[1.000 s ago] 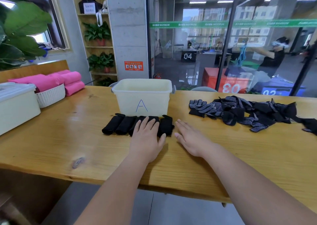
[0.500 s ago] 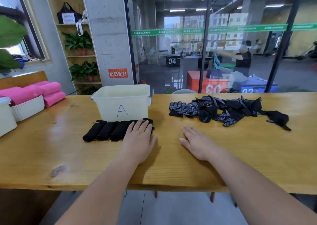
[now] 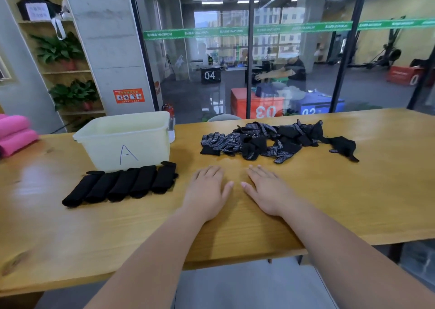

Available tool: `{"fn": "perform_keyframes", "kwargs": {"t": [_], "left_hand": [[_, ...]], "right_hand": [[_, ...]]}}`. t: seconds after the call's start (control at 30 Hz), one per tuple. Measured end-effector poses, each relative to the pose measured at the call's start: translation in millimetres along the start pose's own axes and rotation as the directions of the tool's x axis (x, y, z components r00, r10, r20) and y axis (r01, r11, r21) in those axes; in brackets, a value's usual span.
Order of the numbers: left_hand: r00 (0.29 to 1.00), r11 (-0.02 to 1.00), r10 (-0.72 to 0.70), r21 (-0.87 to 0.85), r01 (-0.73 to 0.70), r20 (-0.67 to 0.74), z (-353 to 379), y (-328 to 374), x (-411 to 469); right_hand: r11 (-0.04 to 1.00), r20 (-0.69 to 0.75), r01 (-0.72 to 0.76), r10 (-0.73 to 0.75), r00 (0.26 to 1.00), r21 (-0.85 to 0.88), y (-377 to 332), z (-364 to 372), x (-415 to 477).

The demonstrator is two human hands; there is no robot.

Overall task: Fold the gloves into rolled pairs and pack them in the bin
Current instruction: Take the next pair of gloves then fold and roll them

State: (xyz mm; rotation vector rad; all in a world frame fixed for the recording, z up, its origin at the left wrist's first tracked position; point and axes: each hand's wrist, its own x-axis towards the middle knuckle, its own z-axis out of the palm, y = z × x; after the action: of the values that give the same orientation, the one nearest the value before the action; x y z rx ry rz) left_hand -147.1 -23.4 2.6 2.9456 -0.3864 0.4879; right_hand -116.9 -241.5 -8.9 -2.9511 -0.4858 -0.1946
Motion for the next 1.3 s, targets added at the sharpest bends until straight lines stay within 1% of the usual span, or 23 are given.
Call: {"fn": "perform_keyframes", "kwargs": {"t": [0.17,0.23,0.37,0.5,0.57,0.6,0.67,0.73,0.83,0.87,0.9,0.93,1.0,1.03,1.07,1.13,1.2,1.27,1.3], "left_hand": [[0.998,0.997,0.038,-0.071,-0.034,0.057,14,4,18],[0.997,0.995,0.023,-0.098,-0.015,0.075,18,1,20],[0.996,0.990,-0.007,-0.138,0.020,0.093,16,0,18],[0.996,0.990,-0.022,-0.138,0.033,0.083,17,1,17],[0.997,0.990,-0.029,-0.137,0.039,0.075,18,1,18],[0.997,0.990,-0.030,-0.135,0.040,0.070,18,1,18],[0.998,0.990,-0.033,-0.133,0.041,0.061,19,0,18],[0.997,0.989,-0.039,-0.139,0.047,0.060,20,1,17],[0.998,0.989,-0.045,-0.142,0.050,0.039,19,2,15],[0.998,0.988,-0.046,-0.144,0.050,0.032,18,2,15],[0.998,0.988,-0.048,-0.146,0.052,0.029,17,2,14],[0.998,0.988,-0.051,-0.147,0.054,0.028,17,2,13],[0.998,0.988,-0.052,-0.147,0.055,0.026,15,1,12],[0.998,0.988,-0.052,-0.147,0.055,0.023,15,2,11],[0.998,0.987,-0.053,-0.148,0.055,0.020,15,2,11],[0.999,0.987,-0.051,-0.154,0.052,0.010,15,2,11],[0.999,0.986,-0.046,-0.159,0.045,-0.007,15,2,11],[0.999,0.986,-0.035,-0.162,0.030,-0.032,15,2,12],[0.999,0.987,-0.027,-0.162,0.020,-0.044,15,2,12]], "right_hand": [[0.999,-0.034,-0.018,0.016,0.999,-0.038,10,-1,9],[0.998,-0.049,-0.041,0.038,0.998,-0.056,17,0,15],[0.984,-0.075,-0.169,0.165,0.983,-0.051,27,1,30],[0.938,-0.082,-0.344,0.340,0.937,-0.042,32,3,40],[0.927,-0.104,-0.372,0.365,0.925,-0.055,32,5,40],[0.926,-0.143,-0.370,0.358,0.923,-0.074,32,5,39],[0.931,-0.245,-0.346,0.310,0.919,-0.117,28,2,33],[0.955,-0.337,-0.273,0.220,0.915,-0.117,24,-2,28],[0.994,-0.443,-0.106,0.082,0.893,-0.030,21,-4,22],[0.996,-0.473,-0.085,0.076,0.878,0.001,22,-5,21],[0.995,-0.491,-0.097,0.098,0.866,0.028,23,-6,20],[0.989,-0.489,-0.140,0.148,0.859,0.054,25,-8,18],[0.963,-0.430,-0.255,0.266,0.863,0.085,28,-9,15],[0.952,-0.388,-0.295,0.303,0.871,0.082,29,-10,14],[0.949,-0.352,-0.304,0.311,0.883,0.077,29,-11,13],[0.962,-0.302,-0.246,0.271,0.914,0.117,28,-11,12],[0.971,-0.283,-0.122,0.178,0.942,0.204,24,-11,11],[0.952,-0.331,0.029,0.078,0.940,0.305,19,-12,8],[0.943,-0.367,0.086,0.041,0.929,0.323,18,-12,7]]}}
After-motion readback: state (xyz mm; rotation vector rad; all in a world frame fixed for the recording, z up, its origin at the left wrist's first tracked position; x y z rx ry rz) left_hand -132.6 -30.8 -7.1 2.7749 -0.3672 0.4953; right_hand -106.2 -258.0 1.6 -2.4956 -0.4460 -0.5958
